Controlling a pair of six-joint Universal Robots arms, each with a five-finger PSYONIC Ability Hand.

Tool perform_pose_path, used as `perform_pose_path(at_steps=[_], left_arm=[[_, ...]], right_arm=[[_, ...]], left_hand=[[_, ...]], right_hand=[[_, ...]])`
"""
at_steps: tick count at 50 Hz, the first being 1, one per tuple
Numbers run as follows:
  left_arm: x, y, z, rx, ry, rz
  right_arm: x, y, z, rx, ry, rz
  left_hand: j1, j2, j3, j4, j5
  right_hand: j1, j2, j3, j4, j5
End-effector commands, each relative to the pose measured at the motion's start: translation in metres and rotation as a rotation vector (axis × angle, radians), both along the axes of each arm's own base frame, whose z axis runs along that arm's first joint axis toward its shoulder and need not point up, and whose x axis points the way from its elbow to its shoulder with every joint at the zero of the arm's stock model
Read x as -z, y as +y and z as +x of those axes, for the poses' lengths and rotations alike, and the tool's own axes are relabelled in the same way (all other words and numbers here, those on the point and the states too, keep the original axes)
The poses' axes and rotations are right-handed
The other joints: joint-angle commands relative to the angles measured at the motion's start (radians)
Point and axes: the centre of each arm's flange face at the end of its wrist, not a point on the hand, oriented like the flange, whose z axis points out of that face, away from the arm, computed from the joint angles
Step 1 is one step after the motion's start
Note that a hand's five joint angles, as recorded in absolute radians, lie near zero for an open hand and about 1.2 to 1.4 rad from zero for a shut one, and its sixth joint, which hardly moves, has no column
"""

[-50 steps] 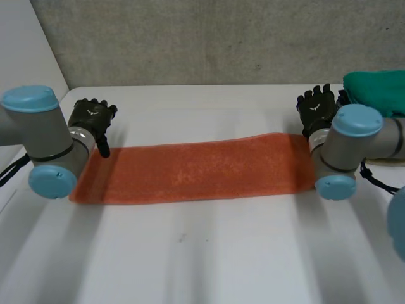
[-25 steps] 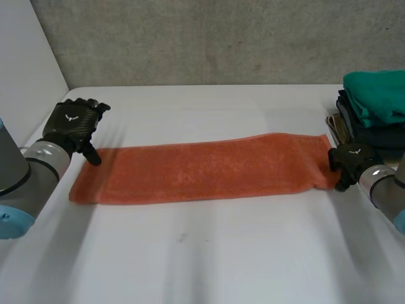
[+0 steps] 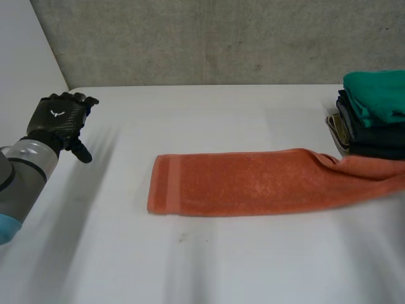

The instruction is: Fold the laundry.

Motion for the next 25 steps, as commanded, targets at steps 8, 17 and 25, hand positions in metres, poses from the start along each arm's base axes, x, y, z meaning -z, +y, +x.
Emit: perform_pose_path(at_steps=[8, 17, 25], left_arm=[[-0.004, 0.007, 0.000, 0.010, 0.057, 0.021], [0.004, 0.017, -0.005, 0.030, 0.050, 0.052], [0.008, 0.023, -0.014, 0.057, 0.045, 0.063]], right_arm=[[-0.040, 0.102, 0.257, -0.888, 0.007, -0.413], [0.038, 0.212, 0.358, -1.357, 0.029, -0.274], [0.044, 0.210, 0.362, -1.237, 0.071, -0.081]], left_hand=[[-0.015, -0.034, -0.041, -0.032, -0.050], [-0.015, -0.034, -0.041, -0.032, -0.050], [-0.015, -0.034, -0.041, -0.032, -0.050]], right_hand=[[0.276, 0.218, 0.211, 0.198, 0.227], [0.276, 0.218, 0.211, 0.198, 0.227], [-0.946, -1.004, -1.011, -1.024, -0.995]])
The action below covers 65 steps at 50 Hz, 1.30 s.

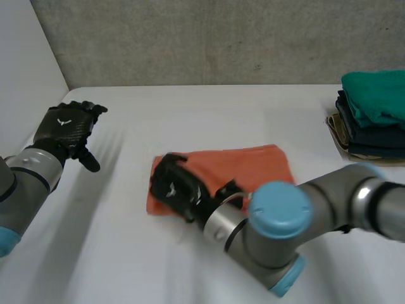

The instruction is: Fold the laundry.

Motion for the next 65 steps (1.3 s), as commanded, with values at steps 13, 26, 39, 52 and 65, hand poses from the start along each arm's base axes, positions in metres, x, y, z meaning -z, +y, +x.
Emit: perform_pose_path(at_steps=[13, 26, 39, 52, 65], left_arm=[[-0.003, 0.018, -0.029, 0.095, 0.007, -0.010], [-0.004, 0.044, -0.062, 0.180, 0.005, -0.020], [-0.022, 0.039, -0.043, 0.119, 0.018, -0.056], [-0.023, 0.036, -0.031, 0.057, 0.066, -0.003], [-0.029, 0.032, -0.081, 0.175, 0.138, 0.000]], right_arm=[[-0.070, -0.052, -0.075, 0.418, -0.372, 0.614], [-0.005, -0.093, -0.166, 0.829, -0.175, 0.757], [-0.095, -0.072, -0.091, 0.543, -0.371, 0.278], [-0.017, 0.011, 0.014, 0.082, -0.119, 0.524], [-0.087, -0.075, -0.034, 0.455, -0.639, 0.957]], left_hand=[[-0.015, -0.034, -0.041, -0.032, -0.050], [-0.015, -0.034, -0.041, -0.032, -0.050], [-0.015, -0.034, -0.041, -0.032, -0.050], [-0.015, -0.034, -0.041, -0.032, -0.050], [-0.015, -0.034, -0.041, -0.032, -0.050]], right_hand=[[-0.921, -0.958, -0.961, -0.965, -0.969], [-0.417, -0.454, -0.457, -0.461, -0.465], [0.301, 0.264, 0.261, 0.257, 0.253], [0.138, 0.100, 0.098, 0.094, 0.089], [-0.921, -0.958, -0.961, -0.965, -0.969]])
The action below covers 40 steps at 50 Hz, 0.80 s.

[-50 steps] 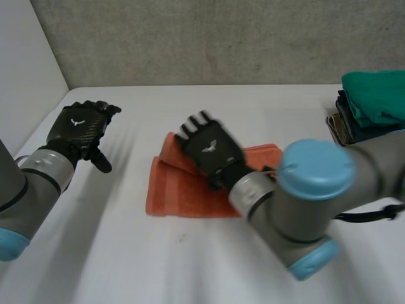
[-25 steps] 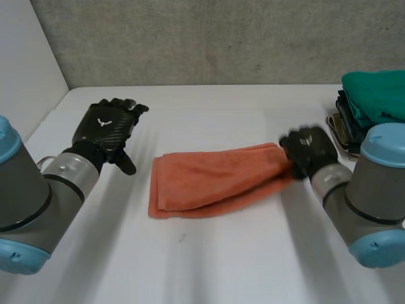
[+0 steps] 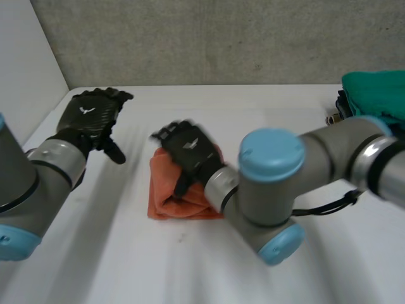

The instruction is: Fold the laundry.

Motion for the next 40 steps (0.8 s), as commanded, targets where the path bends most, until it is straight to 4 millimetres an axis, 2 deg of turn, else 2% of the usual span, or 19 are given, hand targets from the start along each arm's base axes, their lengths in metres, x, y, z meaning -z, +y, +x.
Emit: perform_pose_path(at_steps=[1, 4, 5, 9, 13, 16, 20, 23, 25, 29, 34, 37, 40], left_arm=[[0.001, 0.005, -0.042, 0.122, 0.033, 0.009], [0.012, 0.011, -0.065, 0.194, 0.032, 0.052], [0.020, 0.014, -0.074, 0.216, 0.025, 0.092], [0.046, 0.017, -0.085, 0.221, -0.010, 0.216], [0.071, 0.014, -0.081, 0.153, -0.076, 0.319], [0.079, 0.003, -0.067, 0.035, -0.122, 0.351], [0.083, -0.002, -0.057, -0.026, -0.181, 0.363], [0.082, 0.002, -0.055, 0.005, -0.231, 0.369], [0.078, 0.004, -0.054, 0.022, -0.245, 0.366], [0.054, 0.007, -0.055, 0.068, -0.217, 0.317], [0.004, 0.008, -0.053, 0.137, -0.120, 0.193], [-0.024, 0.004, -0.046, 0.168, -0.069, 0.116], [-0.047, 0.007, -0.042, 0.223, -0.023, 0.071]], right_arm=[[-0.030, -0.043, -0.041, 0.218, -0.196, 0.194], [-0.021, -0.055, -0.050, 0.245, -0.182, 0.266], [-0.012, -0.061, -0.052, 0.250, -0.165, 0.306], [0.011, -0.070, -0.054, 0.255, -0.098, 0.401], [0.036, -0.076, -0.055, 0.272, -0.015, 0.479], [0.052, -0.077, -0.055, 0.271, 0.069, 0.492], [0.055, -0.075, -0.056, 0.256, 0.174, 0.439], [0.043, -0.075, -0.057, 0.269, 0.211, 0.353], [0.035, -0.074, -0.057, 0.281, 0.216, 0.304], [0.009, -0.062, -0.051, 0.284, 0.210, 0.158], [-0.019, -0.029, -0.041, 0.258, 0.232, -0.092], [-0.024, -0.006, -0.038, 0.241, 0.246, -0.204], [-0.020, 0.018, -0.037, 0.207, 0.240, -0.255]], left_hand=[[-0.015, -0.034, -0.041, -0.032, -0.050], [-0.015, -0.034, -0.041, -0.032, -0.050], [-0.015, -0.034, -0.041, -0.032, -0.050], [-0.015, -0.034, -0.041, -0.032, -0.050], [-0.015, -0.034, -0.041, -0.032, -0.050], [-0.015, -0.034, -0.041, -0.032, -0.050], [-0.015, -0.034, -0.041, -0.032, -0.050], [-0.015, -0.034, -0.041, -0.032, -0.050], [-0.015, -0.034, -0.041, -0.032, -0.050], [-0.015, -0.034, -0.041, -0.032, -0.050], [-0.015, -0.034, -0.041, -0.032, -0.050], [-0.015, -0.034, -0.041, -0.032, -0.050], [-0.015, -0.034, -0.041, -0.032, -0.050]], right_hand=[[-0.049, -0.037, -0.031, -0.035, -0.041], [-0.049, -0.037, -0.031, -0.035, -0.041], [-0.049, -0.037, -0.031, -0.035, -0.041], [-0.049, -0.037, -0.031, -0.035, -0.041], [-0.049, -0.037, -0.031, -0.035, -0.041], [-0.049, -0.037, -0.031, -0.035, -0.041], [-0.049, -0.037, -0.031, -0.035, -0.041], [-0.049, -0.037, -0.031, -0.035, -0.041], [-0.049, -0.037, -0.031, -0.035, -0.041], [-0.049, -0.037, -0.031, -0.035, -0.041], [-0.049, -0.037, -0.031, -0.035, -0.041], [-0.049, -0.037, -0.031, -0.035, -0.041], [-0.049, -0.037, -0.031, -0.035, -0.041]])
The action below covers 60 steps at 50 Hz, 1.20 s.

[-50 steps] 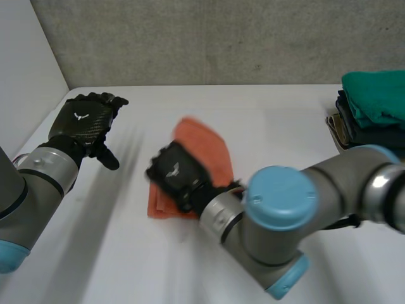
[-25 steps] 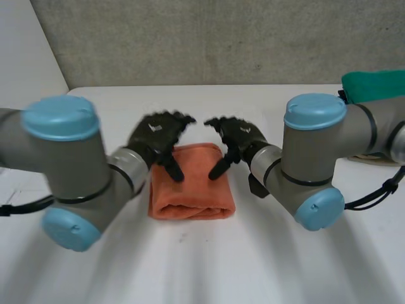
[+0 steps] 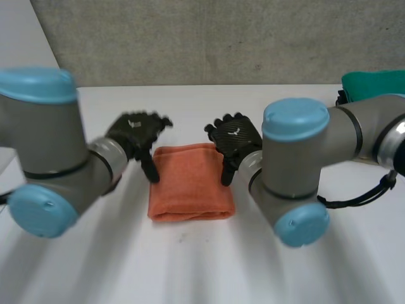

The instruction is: Fold the laundry.

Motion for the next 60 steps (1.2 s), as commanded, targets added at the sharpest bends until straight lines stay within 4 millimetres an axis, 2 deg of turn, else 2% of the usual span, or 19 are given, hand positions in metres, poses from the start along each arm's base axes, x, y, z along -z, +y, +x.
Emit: perform_pose_path(at_steps=[1, 3, 6, 7, 9, 14, 23, 34, 41, 46, 52, 60], left_arm=[[-0.055, 0.002, 0.010, 0.105, 0.128, -0.109], [-0.065, 0.008, 0.012, 0.178, 0.167, -0.096], [-0.071, 0.015, 0.014, 0.258, 0.204, -0.055], [-0.074, 0.021, 0.014, 0.315, 0.226, -0.021], [-0.074, 0.026, 0.015, 0.364, 0.242, 0.015], [-0.072, 0.043, 0.013, 0.476, 0.267, 0.083], [-0.058, 0.049, 0.010, 0.462, 0.239, 0.075], [-0.056, 0.049, 0.005, 0.457, 0.243, 0.034], [-0.057, 0.047, 0.006, 0.449, 0.246, 0.031], [-0.057, 0.045, 0.007, 0.444, 0.251, 0.038], [-0.055, 0.043, 0.009, 0.432, 0.252, 0.042], [-0.054, 0.043, 0.008, 0.434, 0.255, 0.045]], right_arm=[[-0.002, 0.054, 0.005, -0.081, 0.028, -0.169], [0.011, 0.072, 0.006, -0.116, 0.036, -0.148], [0.026, 0.085, 0.005, -0.137, 0.053, -0.121], [0.038, 0.093, 0.004, -0.151, 0.068, -0.101], [0.047, 0.096, 0.004, -0.156, 0.074, -0.088], [0.068, 0.095, 0.009, -0.145, 0.057, -0.083], [0.091, 0.077, 0.022, -0.134, 0.021, -0.131], [0.097, 0.050, 0.032, -0.102, 0.008, -0.189], [0.097, 0.041, 0.037, -0.097, -0.004, -0.200], [0.094, 0.041, 0.035, -0.093, 0.006, -0.181], [0.078, 0.045, 0.022, -0.073, -0.005, -0.080], [0.086, 0.050, 0.021, -0.092, 0.000, -0.037]], left_hand=[[-0.015, -0.034, -0.038, -0.032, -0.050], [-0.015, -0.034, -0.038, -0.032, -0.050], [-0.015, -0.034, -0.038, -0.032, -0.050], [-0.015, -0.034, -0.038, -0.032, -0.050], [-0.015, -0.034, -0.038, -0.032, -0.050], [-0.015, -0.034, -0.038, -0.032, -0.050], [-0.015, -0.034, -0.038, -0.032, -0.050], [-0.015, -0.034, -0.038, -0.032, -0.050], [-0.015, -0.034, -0.038, -0.032, -0.050], [-0.015, -0.034, -0.038, -0.032, -0.050], [-0.015, -0.034, -0.038, -0.032, -0.050], [-0.015, -0.034, -0.038, -0.032, -0.050]], right_hand=[[-0.045, -0.037, -0.031, -0.035, -0.040], [-0.045, -0.037, -0.031, -0.035, -0.040], [-0.045, -0.037, -0.031, -0.035, -0.040], [-0.045, -0.037, -0.031, -0.035, -0.040], [-0.042, -0.034, -0.028, -0.033, -0.038], [0.038, 0.045, 0.051, 0.047, 0.042], [0.202, 0.210, 0.215, 0.211, 0.206], [0.308, 0.315, 0.321, 0.317, 0.312], [0.320, 0.327, 0.333, 0.329, 0.324], [0.220, 0.228, 0.233, 0.229, 0.224], [0.123, 0.130, 0.136, 0.132, 0.127], [0.123, 0.130, 0.136, 0.132, 0.127]])
